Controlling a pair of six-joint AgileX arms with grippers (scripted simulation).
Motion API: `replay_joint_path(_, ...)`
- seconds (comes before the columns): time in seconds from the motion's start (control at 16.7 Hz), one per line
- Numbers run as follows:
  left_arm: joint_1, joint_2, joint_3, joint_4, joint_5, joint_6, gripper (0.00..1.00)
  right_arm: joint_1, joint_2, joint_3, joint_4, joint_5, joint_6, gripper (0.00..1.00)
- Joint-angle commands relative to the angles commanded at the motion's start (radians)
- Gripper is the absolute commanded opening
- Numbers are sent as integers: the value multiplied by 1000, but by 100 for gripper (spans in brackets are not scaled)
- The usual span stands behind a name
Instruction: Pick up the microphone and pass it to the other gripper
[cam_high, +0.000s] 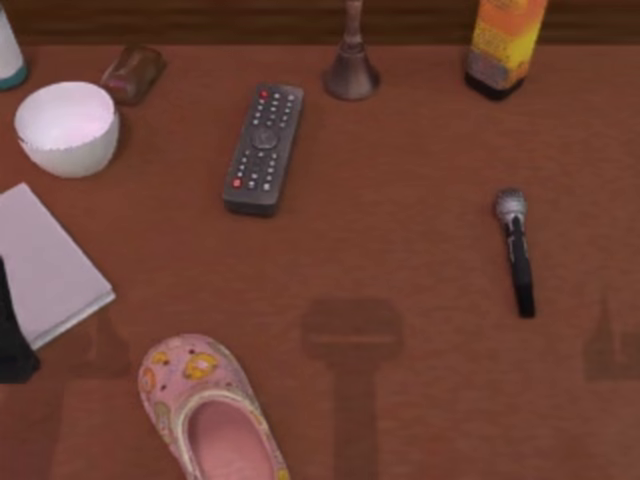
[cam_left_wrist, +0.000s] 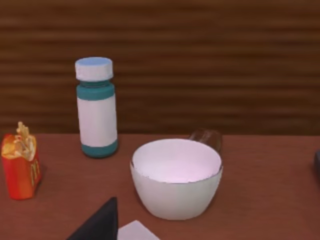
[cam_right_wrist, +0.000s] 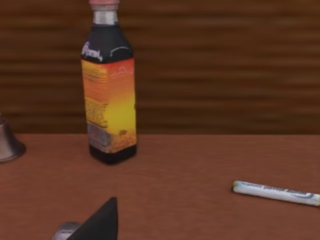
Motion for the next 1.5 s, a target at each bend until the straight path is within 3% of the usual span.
replay_joint_path(0.24, 0, 0, 0, 0, 0, 0, 100, 8, 31, 30, -19, -1, 7, 100)
replay_joint_path(0.48, 0, 0, 0, 0, 0, 0, 100, 44, 219, 203, -128, -2, 47, 100)
replay_joint_path(1.14, 0, 0, 0, 0, 0, 0, 100, 208, 1338, 986, -661, 6, 230, 100)
replay_joint_path(1.5, 0, 0, 0, 0, 0, 0, 100, 286, 1812, 1351, -899, 7, 314, 100)
